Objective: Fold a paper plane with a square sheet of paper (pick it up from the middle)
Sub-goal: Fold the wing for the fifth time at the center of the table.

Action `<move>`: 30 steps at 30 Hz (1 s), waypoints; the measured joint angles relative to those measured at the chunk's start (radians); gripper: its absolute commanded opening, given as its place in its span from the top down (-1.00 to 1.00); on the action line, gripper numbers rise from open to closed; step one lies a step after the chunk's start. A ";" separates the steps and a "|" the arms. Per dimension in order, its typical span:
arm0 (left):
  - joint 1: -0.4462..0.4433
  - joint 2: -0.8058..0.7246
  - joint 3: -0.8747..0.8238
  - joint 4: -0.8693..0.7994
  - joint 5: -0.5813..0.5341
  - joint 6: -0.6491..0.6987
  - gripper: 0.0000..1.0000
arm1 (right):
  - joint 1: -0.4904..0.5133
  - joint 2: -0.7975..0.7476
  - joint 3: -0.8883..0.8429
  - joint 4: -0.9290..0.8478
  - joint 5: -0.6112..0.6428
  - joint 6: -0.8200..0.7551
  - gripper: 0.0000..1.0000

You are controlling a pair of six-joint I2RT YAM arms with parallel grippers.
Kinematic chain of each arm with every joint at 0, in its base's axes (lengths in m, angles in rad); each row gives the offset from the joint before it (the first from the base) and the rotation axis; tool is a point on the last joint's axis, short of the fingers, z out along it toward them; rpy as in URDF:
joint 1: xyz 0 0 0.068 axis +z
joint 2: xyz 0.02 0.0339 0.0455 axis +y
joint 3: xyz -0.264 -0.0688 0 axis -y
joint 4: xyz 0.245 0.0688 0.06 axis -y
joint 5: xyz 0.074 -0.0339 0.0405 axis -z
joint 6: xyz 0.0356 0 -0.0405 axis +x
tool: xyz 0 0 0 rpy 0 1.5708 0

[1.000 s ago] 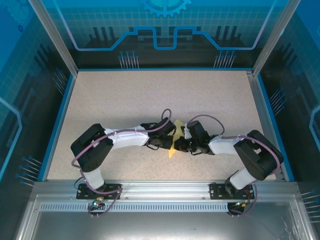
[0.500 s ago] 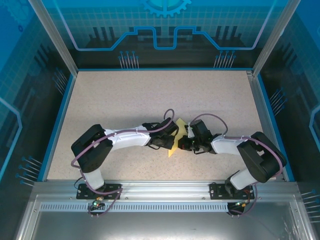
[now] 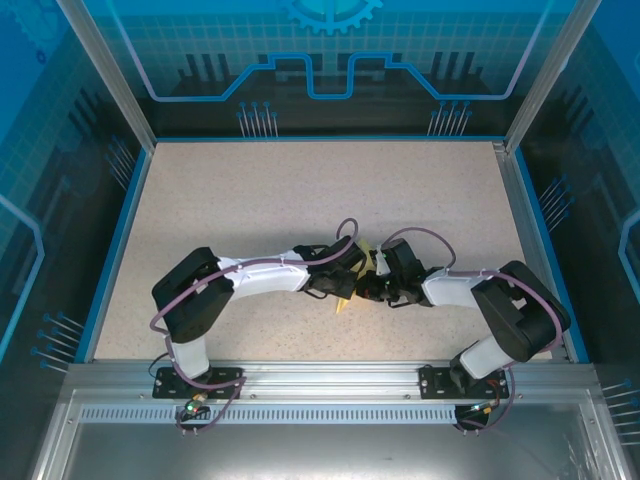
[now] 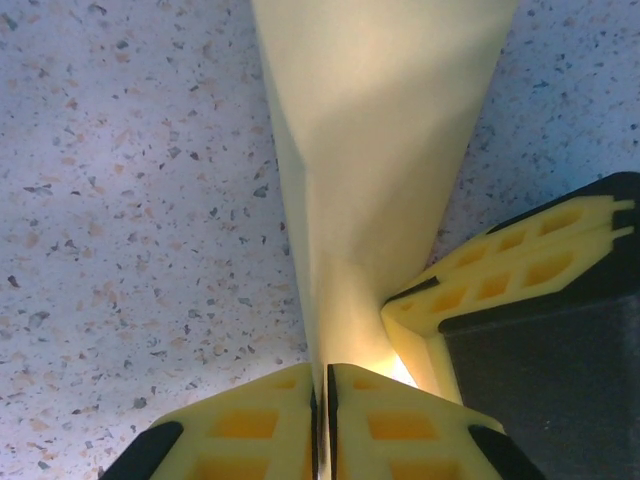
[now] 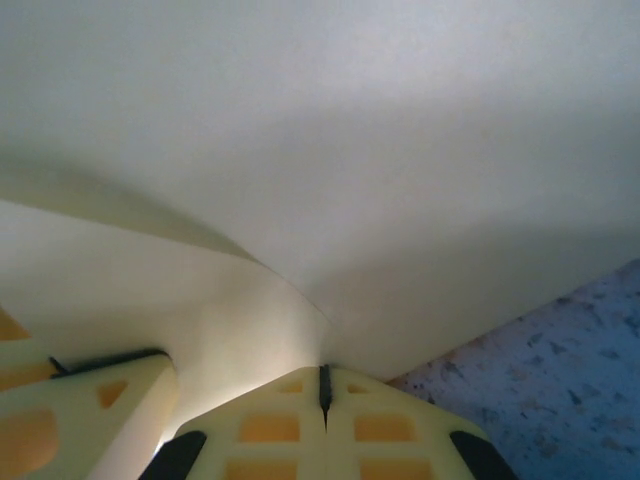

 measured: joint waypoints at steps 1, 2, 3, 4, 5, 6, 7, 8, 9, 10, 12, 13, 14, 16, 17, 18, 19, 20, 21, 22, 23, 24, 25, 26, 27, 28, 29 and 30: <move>0.000 0.001 0.000 0.000 0.004 0.000 0.74 | -0.003 0.002 -0.003 0.009 -0.005 0.000 0.93; 0.000 0.001 0.000 0.001 0.006 0.000 0.73 | -0.006 0.004 -0.008 0.018 -0.011 0.000 0.93; 0.000 0.001 0.000 0.001 0.011 0.000 0.73 | -0.010 0.005 -0.013 0.030 -0.018 0.001 0.94; 0.000 0.001 0.000 0.001 0.017 -0.001 0.73 | -0.013 0.006 -0.018 0.041 -0.026 0.001 0.93; 0.000 0.001 0.000 0.002 0.022 -0.001 0.73 | -0.016 0.008 -0.023 0.051 -0.030 0.003 0.94; 0.000 0.002 0.000 0.002 0.029 -0.003 0.73 | -0.020 0.010 -0.027 0.061 -0.038 0.004 0.93; 0.000 0.002 0.000 0.005 0.035 -0.003 0.73 | -0.024 0.011 -0.032 0.072 -0.045 0.005 0.94; 0.000 0.002 0.000 0.007 0.040 -0.003 0.73 | -0.026 0.011 -0.036 0.082 -0.051 0.008 0.94; 0.000 0.002 0.000 0.012 0.049 -0.003 0.74 | -0.030 0.013 -0.041 0.093 -0.057 0.012 0.94; 0.000 0.002 0.000 0.015 0.055 -0.003 0.74 | -0.032 0.016 -0.045 0.103 -0.063 0.016 0.94; 0.000 0.006 0.000 0.021 0.061 -0.003 0.74 | -0.035 0.018 -0.047 0.112 -0.070 0.019 0.94; 0.000 0.008 0.000 0.023 0.063 -0.003 0.72 | -0.037 0.019 -0.049 0.116 -0.072 0.021 0.94; 0.000 0.009 0.000 0.024 0.063 -0.003 0.70 | -0.037 0.019 -0.050 0.119 -0.076 0.023 0.94; 0.000 0.010 0.000 0.023 0.062 -0.003 0.68 | -0.039 0.020 -0.051 0.122 -0.078 0.023 0.95; 0.000 0.010 0.000 0.023 0.062 -0.003 0.68 | -0.039 0.020 -0.051 0.123 -0.079 0.023 0.95; 0.000 0.010 0.000 0.023 0.061 -0.003 0.67 | -0.039 0.021 -0.051 0.124 -0.080 0.023 0.95; 0.000 0.010 0.000 0.023 0.059 -0.003 0.66 | -0.040 0.021 -0.051 0.125 -0.081 0.023 0.96; 0.000 0.010 0.000 0.021 0.058 -0.003 0.63 | -0.041 0.022 -0.051 0.126 -0.082 0.023 0.96; 0.000 0.010 0.000 0.020 0.057 -0.003 0.61 | -0.042 0.023 -0.051 0.126 -0.084 0.023 0.96; 0.000 0.010 0.000 0.019 0.057 -0.003 0.60 | -0.043 0.023 -0.051 0.126 -0.085 0.023 0.96; 0.000 0.010 0.000 0.018 0.056 -0.003 0.60 | -0.043 0.023 -0.051 0.126 -0.085 0.023 0.96; 0.000 0.009 0.000 0.018 0.056 -0.003 0.59 | -0.043 0.023 -0.051 0.126 -0.085 0.023 0.96; 0.000 0.008 0.000 0.018 0.056 -0.004 0.59 | -0.043 0.023 -0.051 0.126 -0.086 0.022 0.96; 0.000 0.006 0.000 0.018 0.056 -0.004 0.59 | -0.043 0.024 -0.051 0.126 -0.086 0.022 0.96; 0.000 0.003 0.000 0.018 0.056 -0.004 0.59 | -0.043 0.024 -0.051 0.126 -0.086 0.022 0.96; 0.000 -0.001 0.000 0.018 0.056 -0.004 0.59 | -0.044 0.024 -0.051 0.126 -0.086 0.022 0.96; 0.000 -0.006 0.000 0.018 0.055 -0.004 0.59 | -0.044 0.024 -0.051 0.126 -0.086 0.022 0.96; 0.000 -0.014 -0.001 0.018 0.055 -0.005 0.59 | -0.044 0.024 -0.051 0.126 -0.086 0.022 0.96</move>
